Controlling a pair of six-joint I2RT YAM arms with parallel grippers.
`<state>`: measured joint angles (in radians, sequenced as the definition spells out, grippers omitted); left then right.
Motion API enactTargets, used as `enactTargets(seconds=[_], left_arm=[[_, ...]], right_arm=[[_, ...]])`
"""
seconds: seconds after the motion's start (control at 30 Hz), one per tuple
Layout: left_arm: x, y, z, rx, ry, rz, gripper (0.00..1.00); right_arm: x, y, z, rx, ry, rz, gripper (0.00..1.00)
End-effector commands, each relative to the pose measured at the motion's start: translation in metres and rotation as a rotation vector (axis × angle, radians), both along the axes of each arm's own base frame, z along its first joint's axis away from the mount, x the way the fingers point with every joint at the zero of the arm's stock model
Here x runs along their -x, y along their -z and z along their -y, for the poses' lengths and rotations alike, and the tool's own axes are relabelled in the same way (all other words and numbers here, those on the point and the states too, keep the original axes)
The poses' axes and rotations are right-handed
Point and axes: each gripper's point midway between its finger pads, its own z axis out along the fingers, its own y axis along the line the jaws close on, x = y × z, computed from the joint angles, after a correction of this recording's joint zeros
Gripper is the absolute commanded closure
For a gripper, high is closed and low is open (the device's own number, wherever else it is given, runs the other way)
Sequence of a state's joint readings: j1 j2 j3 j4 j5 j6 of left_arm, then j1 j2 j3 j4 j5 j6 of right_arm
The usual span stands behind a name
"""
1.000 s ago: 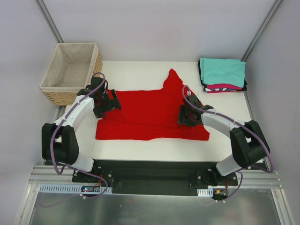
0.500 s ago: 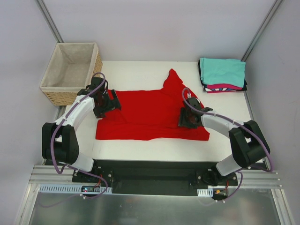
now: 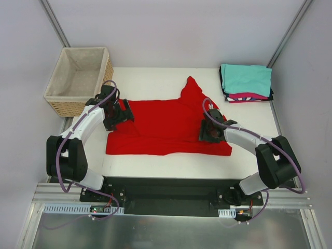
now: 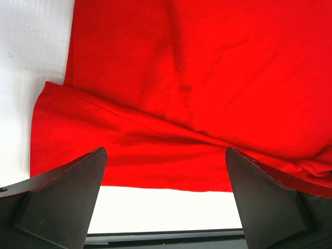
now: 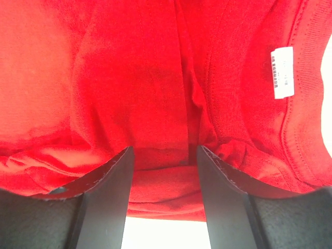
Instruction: Fold and stack the t-shirts
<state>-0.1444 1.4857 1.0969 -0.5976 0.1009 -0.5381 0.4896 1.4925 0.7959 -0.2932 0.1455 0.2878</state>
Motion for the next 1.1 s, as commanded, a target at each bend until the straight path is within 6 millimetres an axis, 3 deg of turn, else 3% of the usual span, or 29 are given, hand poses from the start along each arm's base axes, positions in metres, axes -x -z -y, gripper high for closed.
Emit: enactTargets(seconds=[0.0, 0.2, 0.33, 0.5, 0.57, 0.87, 1.07], left_arm=[[0.006, 0.002, 0.000, -0.009, 0.013, -0.018, 0.01], [0.006, 0.003, 0.000, -0.010, 0.012, -0.018, 0.01], [0.007, 0.003, 0.000, -0.012, 0.013, -0.019, 0.01], [0.006, 0.003, -0.001, -0.016, 0.013, -0.017, 0.01], [0.006, 0.003, -0.001, -0.014, 0.014, -0.017, 0.01], [0.006, 0.002, 0.000, -0.012, 0.013, -0.014, 0.01], [0.006, 0.001, 0.000, -0.007, 0.015, -0.012, 0.01]], right_arm=[[-0.001, -0.003, 0.001, -0.003, 0.020, 0.007, 0.45], [-0.003, 0.002, -0.004, -0.014, 0.020, -0.006, 0.53], [-0.005, 0.004, -0.008, -0.020, 0.016, -0.018, 0.79], [-0.007, 0.003, -0.009, -0.016, 0.015, -0.021, 0.90], [-0.007, 0.003, -0.008, -0.012, 0.015, -0.023, 0.99], [-0.014, -0.015, -0.007, 0.036, -0.001, 0.005, 0.97], [-0.014, -0.015, -0.007, 0.042, -0.003, 0.001, 0.94]])
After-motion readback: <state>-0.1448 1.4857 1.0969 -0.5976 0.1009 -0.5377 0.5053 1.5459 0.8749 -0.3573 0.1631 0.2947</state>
